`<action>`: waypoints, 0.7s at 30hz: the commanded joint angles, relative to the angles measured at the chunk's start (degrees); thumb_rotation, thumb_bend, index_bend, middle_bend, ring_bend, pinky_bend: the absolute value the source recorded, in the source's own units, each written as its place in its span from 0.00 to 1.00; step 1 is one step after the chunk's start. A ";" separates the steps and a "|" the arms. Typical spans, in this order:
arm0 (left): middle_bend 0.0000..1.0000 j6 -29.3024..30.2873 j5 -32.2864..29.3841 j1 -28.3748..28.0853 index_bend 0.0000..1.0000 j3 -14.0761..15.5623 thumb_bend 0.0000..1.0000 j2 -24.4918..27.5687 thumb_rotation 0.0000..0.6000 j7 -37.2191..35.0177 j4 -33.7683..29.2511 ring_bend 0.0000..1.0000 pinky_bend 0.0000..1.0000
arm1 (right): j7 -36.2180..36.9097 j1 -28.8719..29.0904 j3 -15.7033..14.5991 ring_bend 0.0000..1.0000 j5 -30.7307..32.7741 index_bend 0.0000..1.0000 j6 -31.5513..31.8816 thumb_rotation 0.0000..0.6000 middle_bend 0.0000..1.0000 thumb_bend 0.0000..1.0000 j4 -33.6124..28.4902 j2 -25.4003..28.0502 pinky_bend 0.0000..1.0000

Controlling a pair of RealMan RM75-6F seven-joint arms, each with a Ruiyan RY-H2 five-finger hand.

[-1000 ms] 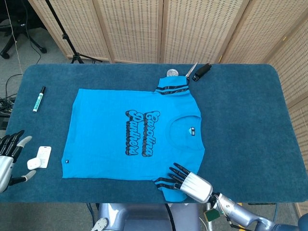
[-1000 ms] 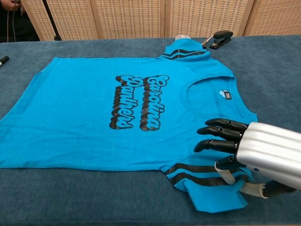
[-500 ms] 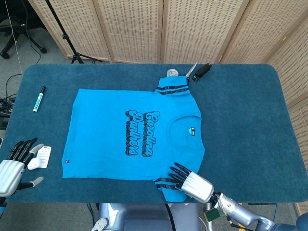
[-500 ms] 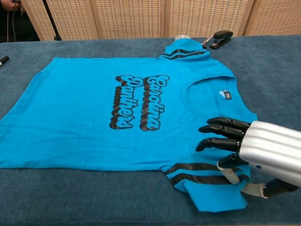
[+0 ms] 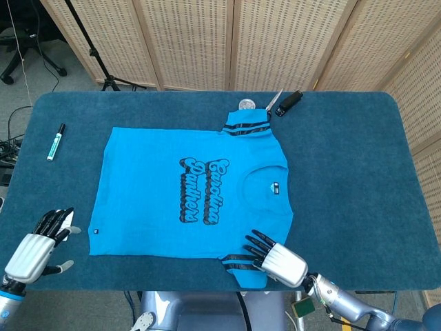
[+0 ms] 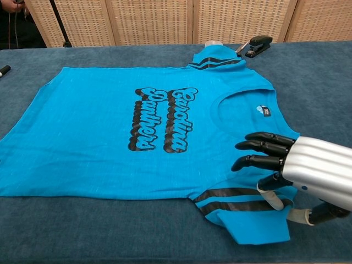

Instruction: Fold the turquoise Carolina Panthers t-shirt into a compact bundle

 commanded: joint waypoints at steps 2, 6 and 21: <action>0.00 0.03 0.09 -0.32 0.35 0.22 0.11 -4.69 1.00 -1.87 6.25 0.00 0.00 | 0.24 0.03 -0.04 0.00 0.13 0.63 0.01 1.00 0.21 0.41 0.03 0.04 0.00; 0.00 0.81 -0.02 -0.33 0.36 0.09 0.11 -8.71 1.00 -3.04 12.14 0.00 0.00 | 0.33 0.11 -0.05 0.00 0.30 0.64 -0.11 1.00 0.21 0.41 0.11 0.05 0.00; 0.00 -0.38 -0.11 -2.55 0.38 1.06 0.12 -16.03 1.00 -8.99 21.23 0.00 0.00 | 0.17 0.20 0.00 0.00 0.95 0.64 -0.52 1.00 0.21 0.42 0.63 -0.12 0.00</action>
